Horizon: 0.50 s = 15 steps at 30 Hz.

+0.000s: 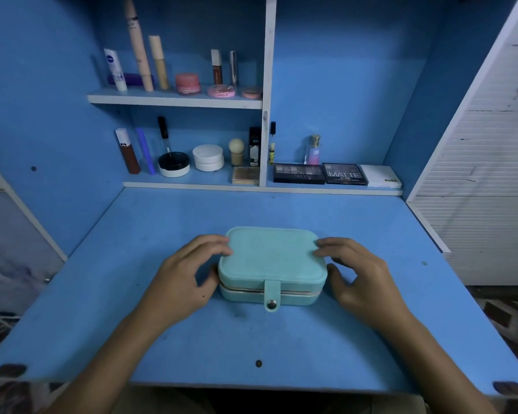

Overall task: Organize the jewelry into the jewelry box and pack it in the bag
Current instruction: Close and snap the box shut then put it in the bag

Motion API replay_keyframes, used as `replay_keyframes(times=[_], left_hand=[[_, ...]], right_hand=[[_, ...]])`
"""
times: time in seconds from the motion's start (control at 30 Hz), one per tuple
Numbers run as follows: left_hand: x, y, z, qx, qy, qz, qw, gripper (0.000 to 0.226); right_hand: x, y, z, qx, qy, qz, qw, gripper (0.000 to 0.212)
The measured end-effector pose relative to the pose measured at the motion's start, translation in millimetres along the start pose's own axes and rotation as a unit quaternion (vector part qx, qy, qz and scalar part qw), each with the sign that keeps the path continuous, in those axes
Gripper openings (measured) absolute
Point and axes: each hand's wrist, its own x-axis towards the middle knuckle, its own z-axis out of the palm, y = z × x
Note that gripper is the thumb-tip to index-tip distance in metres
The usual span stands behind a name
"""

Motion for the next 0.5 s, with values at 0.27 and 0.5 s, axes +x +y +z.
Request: replay_keyframes(times=[0.27, 0.5], left_hand=[[-10.1, -0.2, -1.3, 0.009, -0.09, 0.023, 0.996, 0.052], [-5.5, -3.3, 8.8, 0.075, -0.097, 0.053, 0.991, 0.067]], right_hand=[[-8.7, -5.8, 1.4, 0.022, -0.051, -0.01, 0.998, 0.051], [-9.0, -10.4, -2.2, 0.037, -0.092, -0.009, 0.995, 0.064]])
